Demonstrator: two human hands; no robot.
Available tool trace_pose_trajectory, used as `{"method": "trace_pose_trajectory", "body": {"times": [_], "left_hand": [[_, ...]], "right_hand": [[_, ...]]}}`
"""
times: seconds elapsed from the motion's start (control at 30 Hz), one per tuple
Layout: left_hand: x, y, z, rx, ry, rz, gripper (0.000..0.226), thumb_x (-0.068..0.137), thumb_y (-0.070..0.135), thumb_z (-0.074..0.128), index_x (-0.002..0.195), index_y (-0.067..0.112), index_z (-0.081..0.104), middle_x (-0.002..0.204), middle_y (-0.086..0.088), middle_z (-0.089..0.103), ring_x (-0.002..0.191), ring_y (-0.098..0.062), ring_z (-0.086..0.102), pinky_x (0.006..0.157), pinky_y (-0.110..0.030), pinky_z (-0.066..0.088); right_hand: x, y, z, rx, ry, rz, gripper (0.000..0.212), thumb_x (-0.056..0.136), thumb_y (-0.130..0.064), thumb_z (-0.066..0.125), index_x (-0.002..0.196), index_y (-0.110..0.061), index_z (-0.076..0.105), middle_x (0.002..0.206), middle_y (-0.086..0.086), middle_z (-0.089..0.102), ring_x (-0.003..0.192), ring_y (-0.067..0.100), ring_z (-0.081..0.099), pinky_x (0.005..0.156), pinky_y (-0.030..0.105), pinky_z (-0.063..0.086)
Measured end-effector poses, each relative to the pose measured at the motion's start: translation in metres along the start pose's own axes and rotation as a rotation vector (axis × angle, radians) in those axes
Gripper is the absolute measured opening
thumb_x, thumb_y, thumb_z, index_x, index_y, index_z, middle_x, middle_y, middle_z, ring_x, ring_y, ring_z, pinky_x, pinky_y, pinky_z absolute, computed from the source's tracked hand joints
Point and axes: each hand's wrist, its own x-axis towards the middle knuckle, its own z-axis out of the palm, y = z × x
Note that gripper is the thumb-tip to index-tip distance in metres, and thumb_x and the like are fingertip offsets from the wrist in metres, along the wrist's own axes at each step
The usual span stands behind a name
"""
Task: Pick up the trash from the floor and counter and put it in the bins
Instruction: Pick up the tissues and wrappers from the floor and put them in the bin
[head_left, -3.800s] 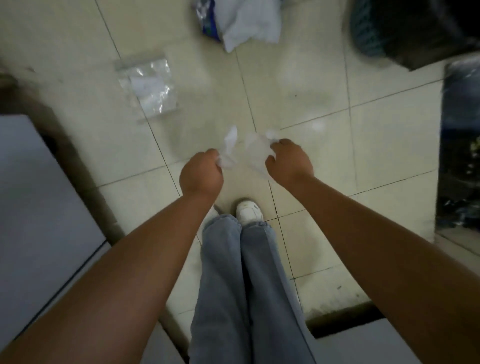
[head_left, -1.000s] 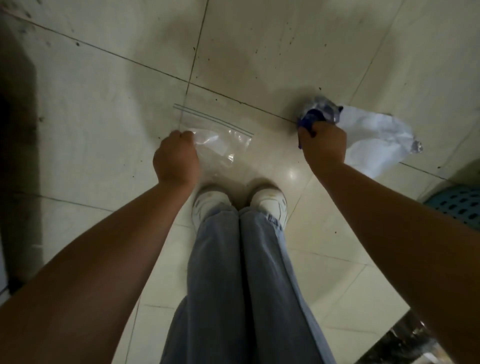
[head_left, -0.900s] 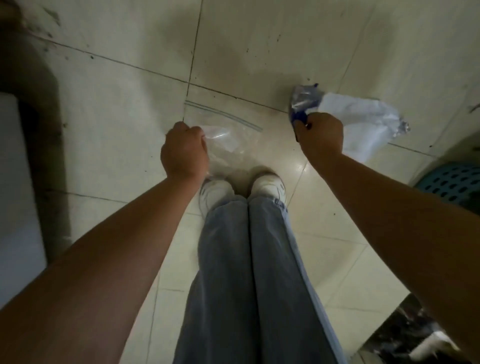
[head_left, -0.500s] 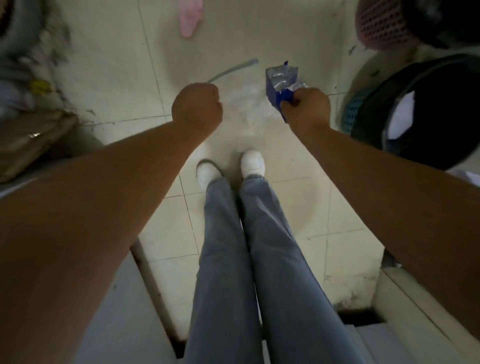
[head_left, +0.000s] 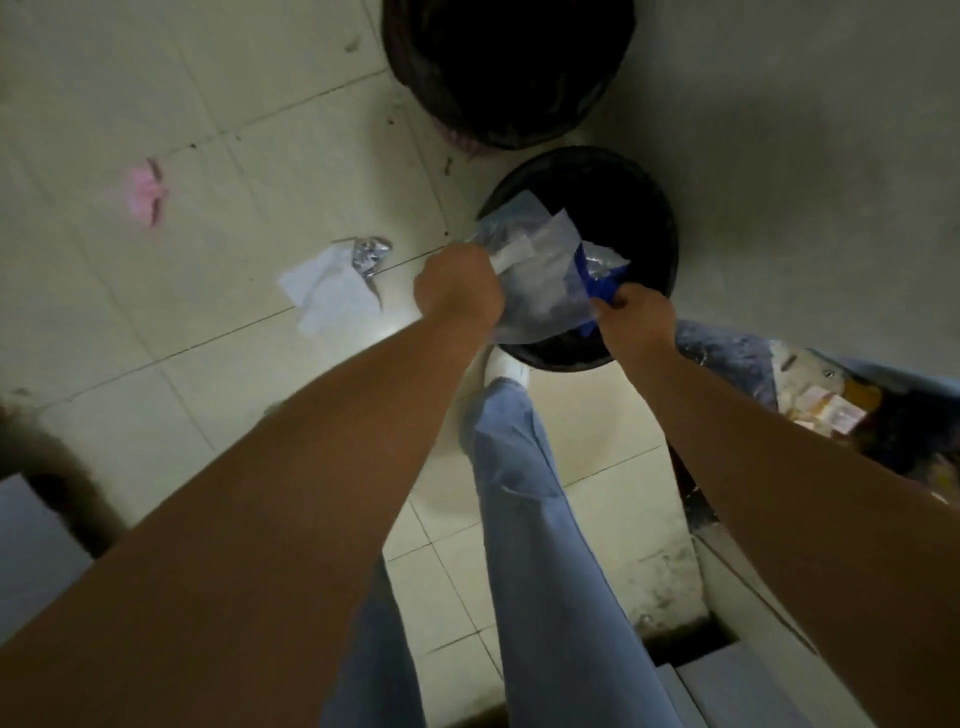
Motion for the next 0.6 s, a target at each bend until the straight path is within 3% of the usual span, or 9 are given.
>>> {"method": "trace_pose_trajectory", "body": {"times": [0.07,0.1,0.17,0.27,0.33,0.4,0.5,0.6], "left_hand": [[0.011,0.034,0.022,0.059,0.013,-0.015,0.030,0.097,0.017,0.047,0.123,0.008,0.057,0.131,-0.013,0.058,0.124,-0.028,0.053,0.101,-0.034,0.043],[0.018,0.049,0.031,0.105,0.020,-0.015,0.028,0.097,0.017,0.046,0.120,0.007,0.059,0.128,-0.013,0.061,0.122,-0.027,0.054,0.101,-0.034,0.042],[0.039,0.069,0.046,0.217,0.048,-0.011,0.026,0.097,0.017,0.045,0.114,0.009,0.062,0.122,-0.011,0.064,0.118,-0.026,0.056,0.102,-0.034,0.039],[0.077,0.081,0.067,0.343,0.036,0.033,0.028,0.097,0.019,0.043,0.117,0.009,0.059,0.124,-0.012,0.061,0.121,-0.028,0.051,0.108,-0.038,0.032],[0.096,0.078,0.084,0.430,-0.082,0.098,0.039,0.098,0.029,0.039,0.131,0.009,0.048,0.139,-0.015,0.048,0.133,-0.031,0.039,0.114,-0.045,0.024],[0.106,0.068,0.099,0.569,-0.202,0.190,0.048,0.098,0.033,0.039,0.141,0.012,0.035,0.149,-0.015,0.035,0.139,-0.032,0.029,0.116,-0.048,0.021],[0.102,0.051,0.104,0.671,-0.251,0.217,0.045,0.094,0.023,0.046,0.137,0.011,0.042,0.144,-0.013,0.042,0.135,-0.032,0.035,0.113,-0.046,0.027],[0.080,0.031,0.090,0.671,-0.259,0.195,0.038,0.094,0.021,0.046,0.130,0.010,0.049,0.136,-0.012,0.051,0.129,-0.030,0.042,0.107,-0.041,0.035]], "right_hand": [[0.028,0.030,-0.015,0.016,-0.037,0.031,0.031,0.094,-0.014,0.046,0.072,0.003,0.060,0.108,0.034,0.064,0.081,0.033,0.051,0.069,0.029,0.032],[0.042,0.043,-0.019,0.029,-0.044,0.041,0.037,0.093,-0.012,0.046,0.057,-0.005,0.050,0.107,0.034,0.064,0.078,0.030,0.047,0.069,0.028,0.031],[0.068,0.061,-0.020,0.046,-0.068,0.068,0.042,0.092,-0.010,0.046,0.050,-0.011,0.042,0.108,0.035,0.064,0.082,0.034,0.053,0.072,0.033,0.038],[0.108,0.077,-0.012,0.049,-0.112,0.125,0.030,0.093,-0.009,0.045,0.074,0.011,0.059,0.114,0.033,0.062,0.107,0.042,0.058,0.077,0.037,0.041],[0.130,0.084,0.000,0.023,-0.180,0.129,0.030,0.094,-0.011,0.043,0.095,0.013,0.061,0.123,0.029,0.060,0.116,0.039,0.054,0.087,0.037,0.044],[0.141,0.087,0.010,-0.010,-0.275,0.108,0.036,0.095,-0.014,0.043,0.121,0.008,0.054,0.135,0.025,0.051,0.125,0.038,0.047,0.104,0.038,0.038],[0.140,0.087,0.021,-0.083,-0.335,0.066,0.039,0.097,-0.014,0.038,0.131,0.003,0.047,0.143,0.020,0.044,0.132,0.034,0.039,0.111,0.035,0.029],[0.128,0.078,0.026,-0.069,-0.337,0.013,0.037,0.097,-0.014,0.037,0.129,0.001,0.047,0.140,0.021,0.047,0.130,0.033,0.041,0.108,0.034,0.032]]}}
